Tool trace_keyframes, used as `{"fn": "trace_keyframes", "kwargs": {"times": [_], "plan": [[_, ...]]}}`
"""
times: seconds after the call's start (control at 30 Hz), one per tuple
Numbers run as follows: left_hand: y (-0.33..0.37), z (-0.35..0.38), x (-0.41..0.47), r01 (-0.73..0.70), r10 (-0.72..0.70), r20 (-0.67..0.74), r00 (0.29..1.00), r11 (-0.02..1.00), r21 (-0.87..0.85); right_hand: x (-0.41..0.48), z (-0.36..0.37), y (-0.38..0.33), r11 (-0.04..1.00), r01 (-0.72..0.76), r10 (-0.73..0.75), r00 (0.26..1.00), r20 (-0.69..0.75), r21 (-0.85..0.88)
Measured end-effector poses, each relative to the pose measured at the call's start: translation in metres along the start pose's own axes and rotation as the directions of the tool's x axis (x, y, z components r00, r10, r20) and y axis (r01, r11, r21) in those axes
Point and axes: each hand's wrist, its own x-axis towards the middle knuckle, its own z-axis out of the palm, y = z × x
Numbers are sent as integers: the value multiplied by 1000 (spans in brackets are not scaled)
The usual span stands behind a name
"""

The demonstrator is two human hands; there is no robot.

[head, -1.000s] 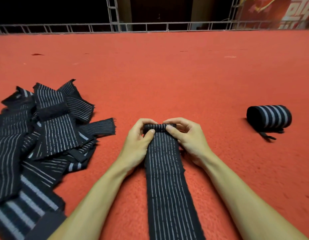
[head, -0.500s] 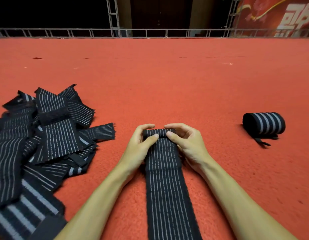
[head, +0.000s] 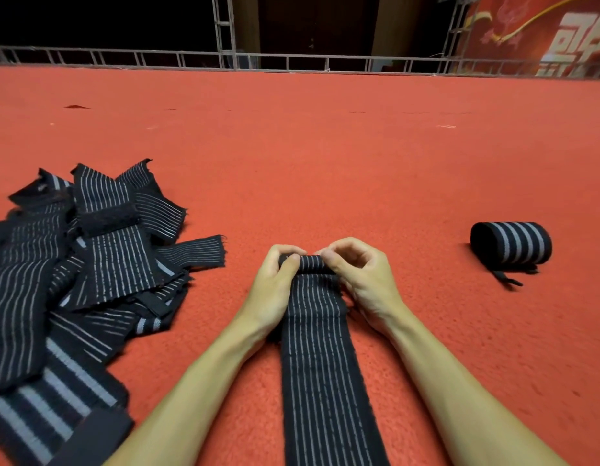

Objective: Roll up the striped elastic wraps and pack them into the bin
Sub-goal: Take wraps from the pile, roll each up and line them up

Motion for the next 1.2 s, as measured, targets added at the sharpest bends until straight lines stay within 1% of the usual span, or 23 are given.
{"fn": "trace_keyframes", "kwargs": {"times": [0.1, 0.2, 0.27, 0.37, 0.47, 0.53, 0.67, 0.7, 0.8, 0.9, 0.97, 1.07, 1.2], "plan": [[2, 0, -2, 12, -12, 14, 1000, 999, -43, 1, 3, -1, 999, -31, 31, 999, -13, 6], [2, -3, -2, 3, -3, 0, 1000, 998, -59, 2, 5, -1, 994, -43, 45, 999, 21, -97], [2, -5, -2, -3, 3, -8, 1000, 998, -64, 1, 7, -2, 990, -63, 67, 997, 24, -124], [2, -5, -2, -30, 30, 5, 1000, 998, -61, 0, 6, -4, 992, -93, 94, 996, 6, -85], [3, -4, -3, -65, 66, 16, 998, 997, -43, -1, 5, -4, 995, -84, 83, 996, -5, -62], [1, -3, -1, -41, 41, 10, 999, 998, -40, -2, 4, -7, 996, -87, 88, 996, 18, -28], [-3, -3, 1, 103, -98, 44, 994, 987, -120, -5, -1, -10, 995, -91, 88, 993, 73, 34], [-4, -3, 1, 122, -118, 45, 992, 986, -115, -5, -1, -11, 994, -99, 95, 993, 74, 47], [-5, -4, 1, 150, -147, 51, 988, 986, -67, -4, -1, -8, 986, -140, 134, 988, 69, 91], [-4, -4, 0, 160, -157, 58, 986, 985, -59, -3, 0, -5, 972, -172, 165, 985, 54, 158], [0, -4, -1, 148, -145, 49, 988, 985, -88, -2, 1, -4, 968, -177, 168, 984, 60, 177], [4, -5, -3, 94, -91, 29, 995, 989, -118, -3, -1, -5, 977, -156, 146, 986, 77, 145], [2, -7, 0, -12, 12, -5, 1000, 996, -88, -4, 3, -10, 989, -108, 100, 992, 75, 103]]}}
